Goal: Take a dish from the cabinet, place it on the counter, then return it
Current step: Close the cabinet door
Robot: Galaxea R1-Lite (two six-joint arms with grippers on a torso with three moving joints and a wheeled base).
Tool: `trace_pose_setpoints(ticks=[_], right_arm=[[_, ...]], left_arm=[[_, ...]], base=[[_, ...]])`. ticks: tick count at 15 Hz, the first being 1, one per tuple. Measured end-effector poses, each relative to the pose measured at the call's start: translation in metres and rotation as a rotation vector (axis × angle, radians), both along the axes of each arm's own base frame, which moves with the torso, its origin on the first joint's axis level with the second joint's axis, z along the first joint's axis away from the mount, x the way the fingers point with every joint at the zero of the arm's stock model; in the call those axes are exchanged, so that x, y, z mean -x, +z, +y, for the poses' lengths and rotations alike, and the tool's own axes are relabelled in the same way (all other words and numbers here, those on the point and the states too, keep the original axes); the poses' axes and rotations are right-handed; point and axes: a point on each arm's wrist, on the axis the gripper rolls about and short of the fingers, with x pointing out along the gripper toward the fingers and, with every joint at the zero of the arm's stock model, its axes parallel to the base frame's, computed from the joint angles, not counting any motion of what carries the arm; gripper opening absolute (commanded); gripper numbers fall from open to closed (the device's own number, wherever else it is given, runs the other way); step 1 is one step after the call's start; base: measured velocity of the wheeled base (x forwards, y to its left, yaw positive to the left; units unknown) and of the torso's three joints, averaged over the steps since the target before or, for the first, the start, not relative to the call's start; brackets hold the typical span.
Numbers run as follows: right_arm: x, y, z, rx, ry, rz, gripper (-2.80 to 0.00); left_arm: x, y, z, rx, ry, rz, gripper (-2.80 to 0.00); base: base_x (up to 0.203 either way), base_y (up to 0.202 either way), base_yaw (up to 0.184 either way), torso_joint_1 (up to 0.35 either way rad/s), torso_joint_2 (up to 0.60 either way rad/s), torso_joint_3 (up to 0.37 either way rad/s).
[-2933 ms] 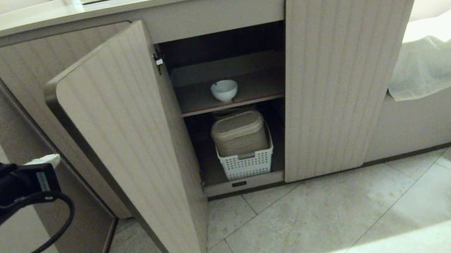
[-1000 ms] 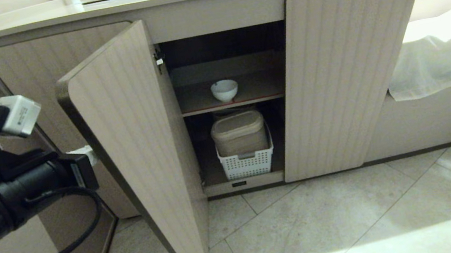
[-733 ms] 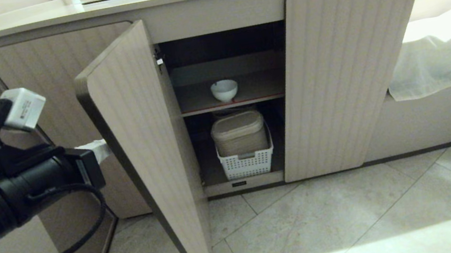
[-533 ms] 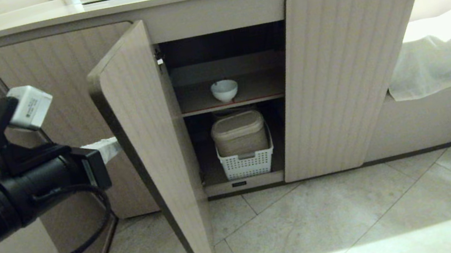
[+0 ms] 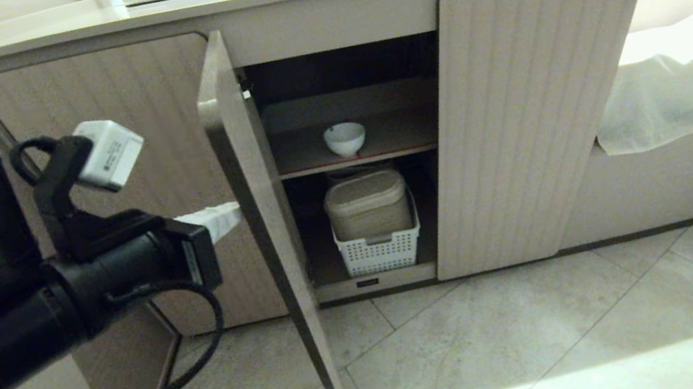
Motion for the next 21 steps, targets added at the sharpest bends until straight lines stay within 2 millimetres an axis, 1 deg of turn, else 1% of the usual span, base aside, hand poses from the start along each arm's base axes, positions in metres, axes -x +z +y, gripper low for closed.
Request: trace_pose_setpoints(ticks=[3,5,12,14,18,21], right_arm=[[0.0,0.0,0.0,0.0,0.0,-0.001,-2.8],[0.0,0.0,0.0,0.0,0.0,0.0,-2.8],[0.0,0.0,0.0,0.0,0.0,-0.001,-2.8],[0.0,0.0,0.0,0.0,0.0,-0.001,-2.8],[0.0,0.0,0.0,0.0,0.0,0.0,-2.8],[0.0,0.0,0.0,0.0,0.0,0.0,-2.8]], left_arm=[[-0.007,0.002,-0.016,-0.003,-0.021,-0.002,-2.8],[-0.014,0.002,-0.023,-0.007,-0.025,0.002,-2.8],[-0.054,0.007,-0.048,-0.005,-0.006,-0.012,-2.8],[-0.058,0.006,-0.055,-0.01,-0.014,-0.011,-2.8],[-0.06,-0.001,-0.074,-0.033,-0.034,0.0,-2.8],[-0.069,0.001,-0.085,-0.038,-0.047,-0.019,-2.8]], base=[[0.0,0.0,0.0,0.0,0.0,0.0],[0.0,0.0,0.0,0.0,0.0,0.0],[0.0,0.0,0.0,0.0,0.0,0.0],[0.0,0.0,0.0,0.0,0.0,0.0],[0.0,0.0,0.0,0.0,0.0,0.0],[0.0,0.0,0.0,0.0,0.0,0.0]])
